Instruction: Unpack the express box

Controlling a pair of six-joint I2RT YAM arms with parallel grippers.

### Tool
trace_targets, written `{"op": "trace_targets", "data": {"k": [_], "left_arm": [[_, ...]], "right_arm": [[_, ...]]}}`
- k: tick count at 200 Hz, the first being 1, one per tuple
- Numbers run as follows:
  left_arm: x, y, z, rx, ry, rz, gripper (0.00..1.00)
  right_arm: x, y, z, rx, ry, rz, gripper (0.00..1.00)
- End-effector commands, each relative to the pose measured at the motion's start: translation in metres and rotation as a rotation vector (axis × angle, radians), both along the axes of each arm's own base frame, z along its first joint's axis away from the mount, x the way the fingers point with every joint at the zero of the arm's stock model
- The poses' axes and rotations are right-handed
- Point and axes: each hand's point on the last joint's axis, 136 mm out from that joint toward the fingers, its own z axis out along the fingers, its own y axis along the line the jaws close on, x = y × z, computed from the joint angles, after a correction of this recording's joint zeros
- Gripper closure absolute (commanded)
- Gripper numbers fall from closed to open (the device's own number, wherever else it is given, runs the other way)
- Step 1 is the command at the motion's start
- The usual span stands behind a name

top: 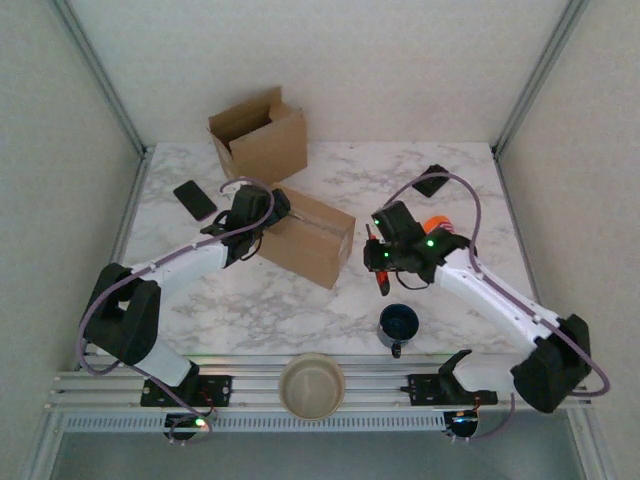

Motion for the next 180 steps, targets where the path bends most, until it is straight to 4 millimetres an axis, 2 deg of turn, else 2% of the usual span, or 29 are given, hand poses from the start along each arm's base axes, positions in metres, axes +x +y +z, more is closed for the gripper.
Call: {"op": "trace_targets", "data": {"k": [1, 36, 68, 119, 180], "left_arm": [[-0.016, 0.008, -0.029, 0.057, 0.106, 0.019, 0.00], [-0.015, 0.009, -0.028, 0.058, 0.104, 0.020, 0.00], [-0.016, 0.010, -0.029, 0.058, 0.106, 0.023, 0.00], [-0.016, 0.010, -0.028, 0.056, 0.103, 0.027, 0.00], [-0.016, 0.010, -0.029, 0.055, 0.104, 0.027, 0.00]], "right_arm": [[-0.020, 0.012, 0.021, 0.173, 0.001, 0.046, 1.00], [-0.040, 0.022, 0.035, 0.426, 0.039, 0.082, 1.00], [-0.045, 0.038, 0.040, 0.667, 0.099, 0.108, 1.00], [-0.040, 0.045, 0.035, 0.781, 0.095, 0.079, 1.00], [-0.032, 0.046, 0.025, 0.778, 0.105, 0.043, 1.00]]}}
